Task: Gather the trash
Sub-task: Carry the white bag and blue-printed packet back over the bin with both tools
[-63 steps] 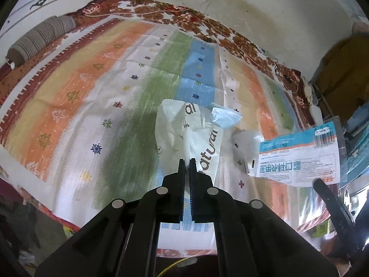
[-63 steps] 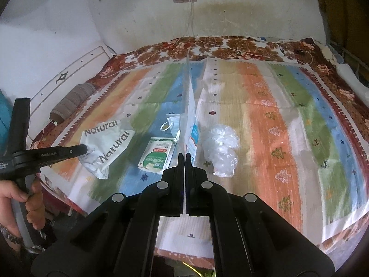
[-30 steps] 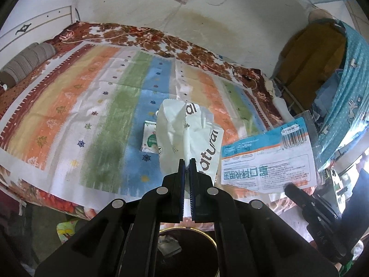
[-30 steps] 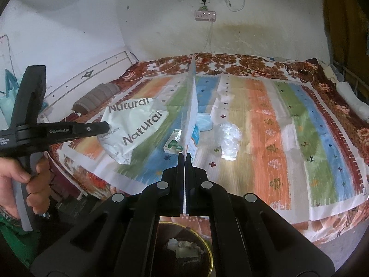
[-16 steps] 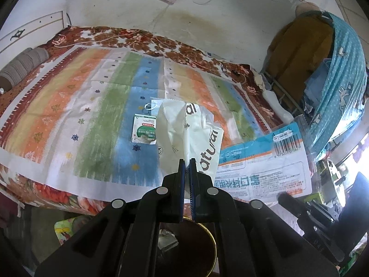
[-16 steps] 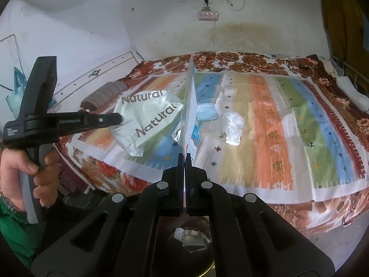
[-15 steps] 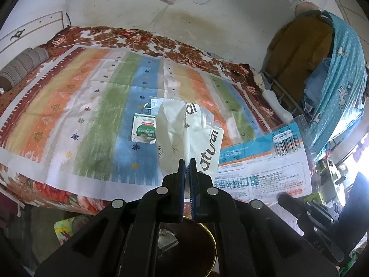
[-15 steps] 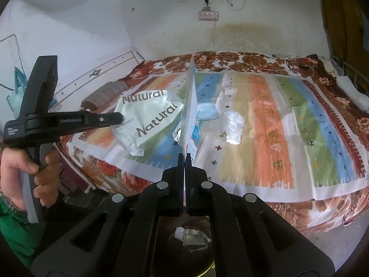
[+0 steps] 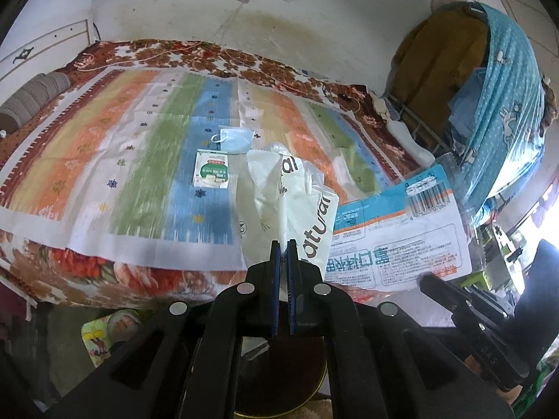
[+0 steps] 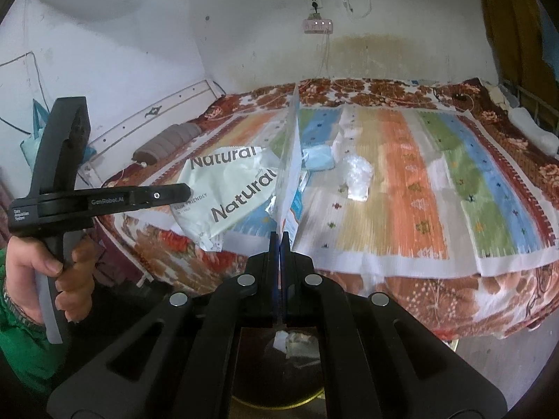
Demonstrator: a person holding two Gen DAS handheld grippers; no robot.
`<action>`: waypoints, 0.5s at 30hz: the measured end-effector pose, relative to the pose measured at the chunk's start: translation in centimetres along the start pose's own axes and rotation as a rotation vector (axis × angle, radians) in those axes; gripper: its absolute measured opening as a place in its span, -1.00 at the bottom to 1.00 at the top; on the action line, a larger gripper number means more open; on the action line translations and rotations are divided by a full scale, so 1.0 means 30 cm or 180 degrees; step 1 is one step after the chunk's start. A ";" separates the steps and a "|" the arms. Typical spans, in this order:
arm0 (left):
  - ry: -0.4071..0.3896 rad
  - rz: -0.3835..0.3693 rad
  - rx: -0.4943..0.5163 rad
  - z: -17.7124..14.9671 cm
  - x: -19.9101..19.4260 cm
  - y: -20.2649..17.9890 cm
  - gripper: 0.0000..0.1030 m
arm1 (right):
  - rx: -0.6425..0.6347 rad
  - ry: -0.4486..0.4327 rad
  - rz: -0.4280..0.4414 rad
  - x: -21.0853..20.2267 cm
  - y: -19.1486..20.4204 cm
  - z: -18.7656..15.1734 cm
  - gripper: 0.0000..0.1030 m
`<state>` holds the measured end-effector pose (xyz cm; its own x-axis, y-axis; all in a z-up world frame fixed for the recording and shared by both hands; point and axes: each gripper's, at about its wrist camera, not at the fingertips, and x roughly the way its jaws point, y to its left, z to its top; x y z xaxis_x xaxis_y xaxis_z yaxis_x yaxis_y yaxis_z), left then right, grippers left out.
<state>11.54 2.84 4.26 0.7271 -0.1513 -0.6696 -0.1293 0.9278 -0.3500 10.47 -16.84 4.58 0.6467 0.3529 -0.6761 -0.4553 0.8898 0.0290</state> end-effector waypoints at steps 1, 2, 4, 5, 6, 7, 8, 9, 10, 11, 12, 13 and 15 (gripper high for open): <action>0.0002 0.0012 -0.0004 -0.012 -0.002 -0.001 -0.94 | -0.0002 0.0020 -0.0001 -0.001 0.002 -0.007 -1.00; -0.0020 0.0041 -0.0036 -0.023 -0.006 0.002 -0.95 | 0.0003 0.0048 0.0002 0.001 0.003 -0.015 -1.00; -0.0043 0.0116 -0.0083 -0.055 -0.008 0.005 -0.95 | 0.0046 0.0115 0.0042 0.005 0.001 -0.035 -1.00; -0.0033 0.0128 -0.0096 -0.066 -0.007 0.006 -0.95 | 0.0062 0.0132 0.0052 0.006 0.002 -0.039 -1.00; -0.0023 0.0137 -0.0128 -0.079 -0.005 0.009 -0.95 | 0.0080 0.0153 0.0066 0.005 0.002 -0.048 -1.00; 0.0008 0.0139 -0.0133 -0.094 -0.002 0.009 -0.95 | 0.0094 0.0176 0.0077 0.005 0.004 -0.057 -1.00; 0.0040 0.0140 -0.0122 -0.105 0.003 0.007 -0.95 | 0.0099 0.0195 0.0079 0.006 0.006 -0.066 -1.00; 0.0055 0.0143 -0.0127 -0.114 0.005 0.008 -0.95 | 0.0098 0.0222 0.0072 0.006 0.011 -0.076 -1.00; 0.0084 0.0132 -0.0125 -0.126 0.009 0.006 -0.95 | 0.0093 0.0242 0.0071 0.006 0.015 -0.084 -1.00; 0.0116 0.0120 -0.0114 -0.135 0.011 0.003 -0.95 | 0.0086 0.0268 0.0066 0.008 0.021 -0.094 -1.00; 0.0140 0.0120 -0.0115 -0.146 0.015 0.001 -0.95 | 0.0077 0.0299 0.0054 0.010 0.027 -0.104 -1.00; 0.0153 0.0129 -0.0105 -0.154 0.018 -0.003 -0.95 | 0.0073 0.0316 0.0047 0.012 0.028 -0.112 -1.00; 0.0182 0.0141 -0.0081 -0.171 0.022 -0.010 -0.95 | 0.0071 0.0370 0.0033 0.014 0.036 -0.133 -1.00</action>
<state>8.60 0.70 0.57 0.6807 -0.1303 -0.7208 -0.1781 0.9251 -0.3354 7.81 -16.87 1.39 0.5661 0.3274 -0.7566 -0.4471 0.8930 0.0519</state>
